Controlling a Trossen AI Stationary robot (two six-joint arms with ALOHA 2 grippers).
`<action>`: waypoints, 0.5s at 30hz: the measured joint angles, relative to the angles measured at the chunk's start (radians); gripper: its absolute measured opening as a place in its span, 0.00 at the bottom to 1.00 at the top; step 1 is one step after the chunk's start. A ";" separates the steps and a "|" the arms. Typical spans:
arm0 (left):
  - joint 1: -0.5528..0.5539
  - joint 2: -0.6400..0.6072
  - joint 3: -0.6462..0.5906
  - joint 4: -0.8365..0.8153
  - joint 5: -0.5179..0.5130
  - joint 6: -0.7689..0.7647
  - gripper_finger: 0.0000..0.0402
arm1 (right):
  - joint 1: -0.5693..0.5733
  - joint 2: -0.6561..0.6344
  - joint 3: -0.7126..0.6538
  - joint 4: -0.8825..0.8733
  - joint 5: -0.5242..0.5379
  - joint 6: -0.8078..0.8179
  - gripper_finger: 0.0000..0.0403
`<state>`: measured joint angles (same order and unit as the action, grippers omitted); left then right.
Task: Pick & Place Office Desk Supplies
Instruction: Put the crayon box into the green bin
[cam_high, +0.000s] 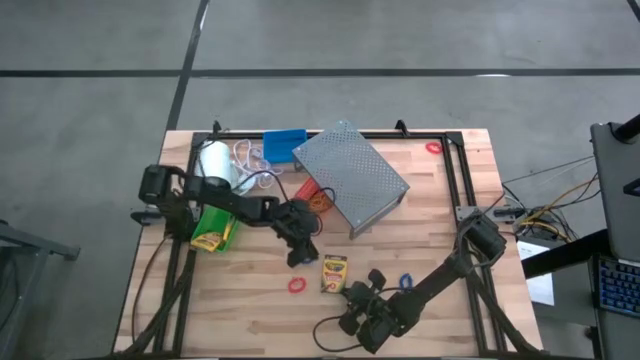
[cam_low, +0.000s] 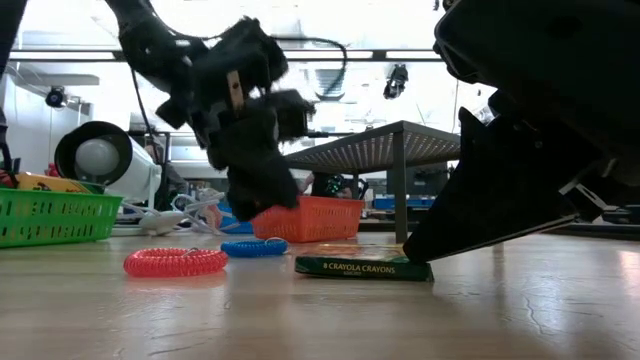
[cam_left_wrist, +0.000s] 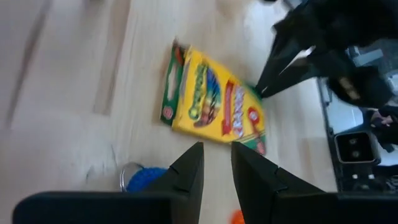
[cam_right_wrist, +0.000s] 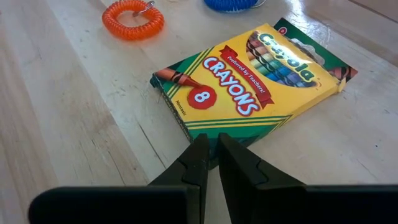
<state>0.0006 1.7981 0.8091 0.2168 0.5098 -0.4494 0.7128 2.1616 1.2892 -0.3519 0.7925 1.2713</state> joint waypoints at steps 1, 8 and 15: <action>0.000 0.021 0.010 -0.001 0.005 -0.001 0.21 | 0.000 0.000 0.000 0.001 0.000 0.000 0.08; 0.010 0.064 0.075 -0.007 0.007 -0.002 0.21 | 0.000 0.000 -0.001 0.008 0.000 -0.014 0.08; 0.010 0.072 0.086 -0.038 0.001 -0.001 0.21 | 0.000 0.000 -0.002 0.039 -0.007 -0.042 0.08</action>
<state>0.0109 1.8702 0.8955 0.1787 0.5112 -0.4506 0.7124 2.1616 1.2873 -0.3131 0.7851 1.2290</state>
